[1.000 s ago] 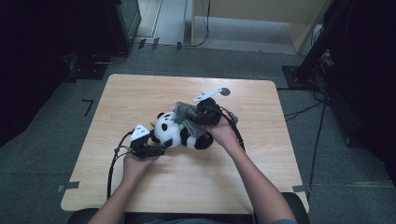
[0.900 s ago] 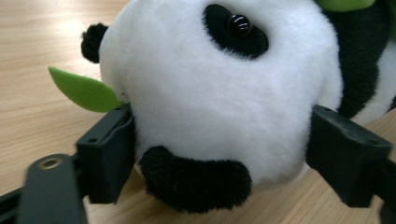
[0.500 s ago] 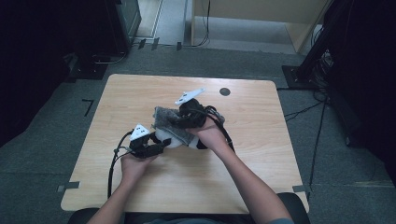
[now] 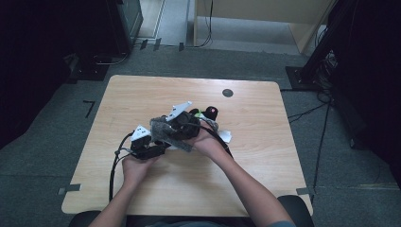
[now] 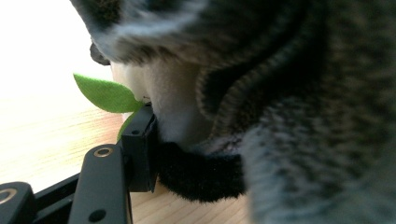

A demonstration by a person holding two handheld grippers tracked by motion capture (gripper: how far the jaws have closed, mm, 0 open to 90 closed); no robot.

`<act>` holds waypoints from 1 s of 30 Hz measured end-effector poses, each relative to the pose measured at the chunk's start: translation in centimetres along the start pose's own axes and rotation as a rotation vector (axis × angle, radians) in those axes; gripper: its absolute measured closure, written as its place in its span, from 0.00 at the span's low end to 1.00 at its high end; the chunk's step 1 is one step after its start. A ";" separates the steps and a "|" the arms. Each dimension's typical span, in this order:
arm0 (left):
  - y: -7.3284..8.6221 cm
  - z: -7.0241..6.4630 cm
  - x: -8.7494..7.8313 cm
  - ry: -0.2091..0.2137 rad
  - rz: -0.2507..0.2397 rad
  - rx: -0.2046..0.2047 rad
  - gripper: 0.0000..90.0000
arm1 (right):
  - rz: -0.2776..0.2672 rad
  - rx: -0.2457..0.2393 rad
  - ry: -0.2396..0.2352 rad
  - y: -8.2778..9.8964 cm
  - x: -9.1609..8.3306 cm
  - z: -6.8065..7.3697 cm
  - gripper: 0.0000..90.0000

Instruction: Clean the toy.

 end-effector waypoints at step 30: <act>0.1 0.1 0.1 0.004 -0.004 0.003 0.42 | -0.125 0.206 0.068 3.9 -5.5 -4.6 0.84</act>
Point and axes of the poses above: each handheld gripper's, and its own axes: x roughly forward along the jaws, y roughly out of its underside, z roughly to its left, the point moved 1 cm from there along x, roughly forward along the jaws, and after that the axes turned 13 degrees about z, right-handed, at the moved point
